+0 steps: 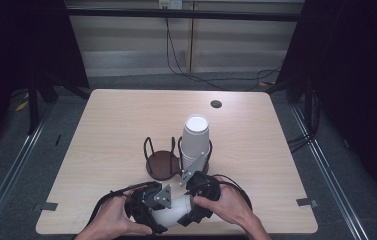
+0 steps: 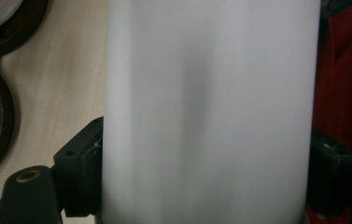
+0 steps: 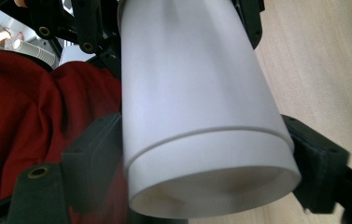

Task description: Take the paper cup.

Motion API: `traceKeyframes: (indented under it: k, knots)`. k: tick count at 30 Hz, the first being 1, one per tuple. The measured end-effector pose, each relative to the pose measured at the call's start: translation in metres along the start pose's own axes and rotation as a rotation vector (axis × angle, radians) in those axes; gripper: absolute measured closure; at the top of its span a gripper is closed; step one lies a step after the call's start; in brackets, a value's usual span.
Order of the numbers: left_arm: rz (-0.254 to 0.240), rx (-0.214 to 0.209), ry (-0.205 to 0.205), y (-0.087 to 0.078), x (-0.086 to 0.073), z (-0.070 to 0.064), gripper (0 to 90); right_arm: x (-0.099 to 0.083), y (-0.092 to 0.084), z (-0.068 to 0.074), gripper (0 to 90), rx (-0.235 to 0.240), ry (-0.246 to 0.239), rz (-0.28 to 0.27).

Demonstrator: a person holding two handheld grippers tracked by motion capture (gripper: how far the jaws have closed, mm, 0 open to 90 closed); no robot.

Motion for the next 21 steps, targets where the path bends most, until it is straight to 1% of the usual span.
traceKeyframes:
  k: [1,3,4,5,6,8,10,12,14,16,18,19,20,21]
  knots:
    - [-0.003,-0.006,-0.002,-0.0001,0.0000,-0.0004,17.1,-0.0006,-0.0002,0.0000,22.9,0.005,0.002,0.005]
    - [-0.005,-0.013,-0.004,0.0001,-0.0001,-0.0009,17.0,-0.0010,-0.0004,-0.0004,23.4,0.022,0.007,-0.006]
    - [-0.005,-0.013,-0.003,0.0001,0.0000,-0.0011,17.0,-0.0015,-0.0006,-0.0003,23.7,0.034,0.016,-0.005]
    - [-0.009,-0.009,0.001,0.0004,0.0004,-0.0007,16.8,-0.0016,-0.0009,-0.0008,23.8,0.039,0.012,-0.006]
    - [-0.011,-0.010,-0.006,0.0002,0.0005,-0.0012,16.5,-0.0018,-0.0017,-0.0010,23.9,0.039,0.016,-0.008]
    - [-0.032,-0.008,-0.015,0.0002,0.0017,-0.0016,16.0,-0.0023,-0.0031,-0.0010,24.3,0.047,0.010,-0.011]
    - [-0.044,-0.007,-0.014,-0.0004,0.0024,-0.0012,15.1,-0.0029,-0.0049,-0.0017,24.6,0.052,0.004,-0.016]
    - [-0.055,-0.005,-0.018,-0.0012,0.0028,-0.0002,14.9,-0.0033,-0.0058,-0.0018,24.6,0.051,0.007,-0.017]
    - [-0.067,0.003,-0.007,-0.0013,0.0028,0.0011,14.2,-0.0029,-0.0069,-0.0024,24.6,0.054,0.001,-0.025]
    - [-0.075,0.006,-0.018,-0.0011,0.0023,0.0010,13.4,-0.0024,-0.0070,-0.0022,24.6,0.046,0.002,-0.029]
    - [-0.080,0.005,-0.016,-0.0010,0.0019,0.0020,12.5,-0.0019,-0.0072,-0.0033,24.6,0.045,-0.002,-0.030]
    - [-0.082,-0.003,-0.027,-0.0011,0.0017,0.0020,12.5,-0.0019,-0.0072,-0.0033,24.6,0.045,-0.002,-0.030]
    - [-0.084,-0.009,-0.027,-0.0013,0.0013,0.0026,12.5,-0.0018,-0.0067,-0.0039,24.6,0.048,-0.004,-0.033]
    - [-0.094,-0.009,-0.021,-0.0012,0.0010,0.0031,12.3,-0.0020,-0.0064,-0.0035,24.6,0.051,0.007,-0.036]
Point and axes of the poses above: each handheld gripper's, and its own axes: y roughly forward along the jaws, x roughly out of its top, z roughly to its left, the point moved 6 cm from there along y, roughly forward along the jaws, and after that the axes turned 14 degrees about x, right-handed, at the moved point
